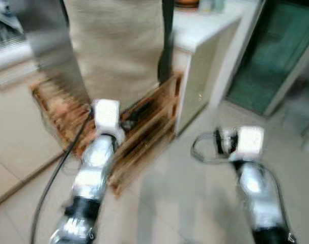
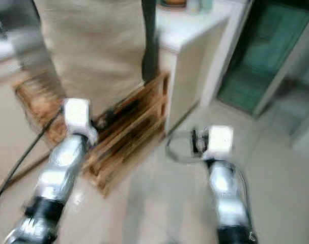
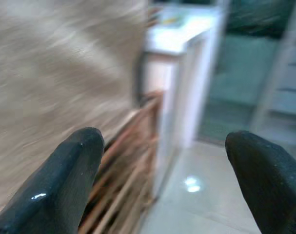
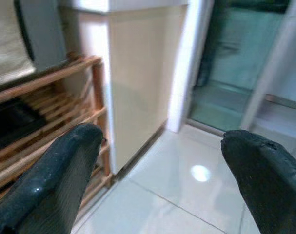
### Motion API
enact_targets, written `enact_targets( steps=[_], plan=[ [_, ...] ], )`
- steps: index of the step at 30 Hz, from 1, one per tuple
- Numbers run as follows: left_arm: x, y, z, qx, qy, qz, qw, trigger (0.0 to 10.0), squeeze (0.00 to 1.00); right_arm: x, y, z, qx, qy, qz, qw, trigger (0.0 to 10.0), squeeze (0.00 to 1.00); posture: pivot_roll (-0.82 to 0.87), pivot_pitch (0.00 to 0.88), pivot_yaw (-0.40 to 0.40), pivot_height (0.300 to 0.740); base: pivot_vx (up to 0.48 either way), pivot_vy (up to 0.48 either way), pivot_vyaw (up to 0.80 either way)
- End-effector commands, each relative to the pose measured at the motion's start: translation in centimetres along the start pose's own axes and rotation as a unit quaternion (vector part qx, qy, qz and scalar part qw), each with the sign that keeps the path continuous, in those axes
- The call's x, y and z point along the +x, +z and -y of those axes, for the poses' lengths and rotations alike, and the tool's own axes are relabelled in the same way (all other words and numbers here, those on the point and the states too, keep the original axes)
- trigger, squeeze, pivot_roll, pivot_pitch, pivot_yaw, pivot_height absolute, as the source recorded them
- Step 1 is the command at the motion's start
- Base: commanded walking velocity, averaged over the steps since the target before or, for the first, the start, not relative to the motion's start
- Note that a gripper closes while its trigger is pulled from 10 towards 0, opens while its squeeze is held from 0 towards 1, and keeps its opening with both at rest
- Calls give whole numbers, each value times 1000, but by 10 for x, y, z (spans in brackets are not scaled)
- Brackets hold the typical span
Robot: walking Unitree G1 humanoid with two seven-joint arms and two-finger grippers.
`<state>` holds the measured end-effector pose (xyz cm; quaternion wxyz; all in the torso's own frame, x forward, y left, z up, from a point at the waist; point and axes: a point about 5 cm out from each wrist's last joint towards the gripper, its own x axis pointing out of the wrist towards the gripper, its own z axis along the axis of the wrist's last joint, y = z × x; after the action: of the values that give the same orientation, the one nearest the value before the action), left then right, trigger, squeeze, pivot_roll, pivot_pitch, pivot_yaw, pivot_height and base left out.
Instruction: Restocking fridge
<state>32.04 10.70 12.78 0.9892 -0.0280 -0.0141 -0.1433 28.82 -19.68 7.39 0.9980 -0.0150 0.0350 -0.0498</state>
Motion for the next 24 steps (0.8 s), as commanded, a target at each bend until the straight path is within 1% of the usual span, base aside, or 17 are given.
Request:
enact_targets(
  steps=[1,3,6,13,16,20,22,24],
  plan=[
    [-2,5,-4,11,1,12,1000,10000,0,2,6,-5,3,5,12,1000,10000,0,-150,0,43,740,0,428,-775],
    [-2,5,-2,10,0,12,1000,10000,0,3,5,-4,1,4,12,1000,10000,0,-149,0,43,740,0,428,-775],
    [-1,4,-3,8,3,9,1000,10000,0,3,5,-2,1,-2,11,1000,10000,0,-152,0,47,740,0,426,-775],
    [2,8,-5,16,-5,13,1000,10000,0,3,6,-7,3,3,14,1000,10000,0,-163,0,56,740,0,425,-721],
    [3,13,-4,30,-5,29,999,10000,0,2,7,-8,5,1,20,1000,10000,0,-172,0,65,740,0,428,0],
    [3,16,-1,28,-11,38,999,10000,0,1,10,-8,6,0,27,1000,10000,0,-175,0,68,740,0,428,0],
    [3,17,-1,25,-9,42,999,10000,0,1,11,-8,4,1,30,1000,10000,0,-175,0,69,740,0,277,0],
    [1,23,-1,31,-3,59,998,10000,0,1,15,-9,1,2,38,999,10000,0,-175,0,69,740,0,0,0]
  ],
)
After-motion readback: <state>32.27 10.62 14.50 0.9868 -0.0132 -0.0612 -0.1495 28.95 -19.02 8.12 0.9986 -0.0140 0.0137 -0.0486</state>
